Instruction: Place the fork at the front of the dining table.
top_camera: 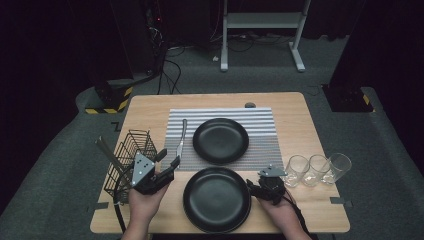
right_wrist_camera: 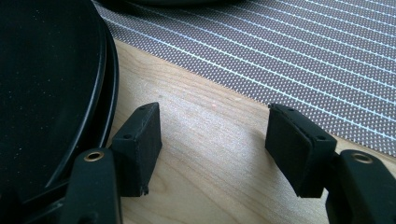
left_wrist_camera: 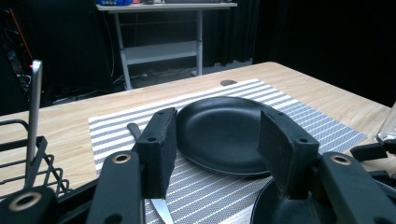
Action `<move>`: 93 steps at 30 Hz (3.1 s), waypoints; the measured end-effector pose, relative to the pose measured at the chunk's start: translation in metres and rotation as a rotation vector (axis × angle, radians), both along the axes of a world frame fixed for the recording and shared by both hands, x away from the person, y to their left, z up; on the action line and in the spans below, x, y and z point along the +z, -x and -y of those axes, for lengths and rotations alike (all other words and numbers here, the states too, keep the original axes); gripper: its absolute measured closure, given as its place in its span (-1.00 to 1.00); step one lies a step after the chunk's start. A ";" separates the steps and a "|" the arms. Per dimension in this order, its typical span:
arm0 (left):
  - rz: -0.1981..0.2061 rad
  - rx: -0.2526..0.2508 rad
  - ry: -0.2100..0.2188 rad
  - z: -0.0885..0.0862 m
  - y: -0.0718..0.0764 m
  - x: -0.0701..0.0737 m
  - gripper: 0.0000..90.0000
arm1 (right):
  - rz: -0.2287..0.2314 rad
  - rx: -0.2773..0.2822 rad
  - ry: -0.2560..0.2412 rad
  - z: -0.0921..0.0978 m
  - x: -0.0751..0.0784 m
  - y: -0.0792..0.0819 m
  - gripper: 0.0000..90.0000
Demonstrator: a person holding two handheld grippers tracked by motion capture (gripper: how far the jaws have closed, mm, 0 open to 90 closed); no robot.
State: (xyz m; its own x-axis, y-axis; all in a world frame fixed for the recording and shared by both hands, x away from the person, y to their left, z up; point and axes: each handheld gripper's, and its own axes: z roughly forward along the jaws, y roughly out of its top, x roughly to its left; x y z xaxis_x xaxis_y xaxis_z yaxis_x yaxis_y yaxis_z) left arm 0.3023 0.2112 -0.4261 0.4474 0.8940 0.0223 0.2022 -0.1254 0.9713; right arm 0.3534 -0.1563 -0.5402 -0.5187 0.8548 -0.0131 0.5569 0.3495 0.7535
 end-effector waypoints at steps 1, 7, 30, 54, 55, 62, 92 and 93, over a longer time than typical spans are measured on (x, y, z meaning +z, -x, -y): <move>0.001 0.000 0.000 -0.001 0.000 0.001 0.05 | 0.000 0.000 0.000 0.000 0.000 0.000 -0.20; 0.003 -0.003 0.002 -0.002 0.002 0.005 0.05 | 0.000 0.000 0.000 0.000 0.000 0.000 -0.20; 0.021 0.024 0.001 -0.008 0.013 0.021 0.07 | -0.002 0.012 0.000 0.000 0.000 0.000 -0.20; 0.058 0.101 0.033 -0.041 0.018 0.031 0.06 | -0.001 0.016 0.001 -0.001 0.000 0.001 -0.20; 0.059 0.103 0.037 -0.042 0.018 0.031 0.06 | -0.001 0.016 0.001 -0.001 0.000 0.001 -0.20; 0.074 0.125 0.045 -0.051 0.021 0.034 0.07 | -0.001 0.016 0.002 0.000 0.000 0.001 -0.20; 0.073 0.205 0.011 -0.071 0.015 0.042 0.08 | -0.001 0.016 0.001 0.000 0.000 0.001 -0.20; 0.072 0.207 0.004 -0.071 0.014 0.042 0.08 | -0.001 0.016 0.001 0.000 0.000 0.001 -0.20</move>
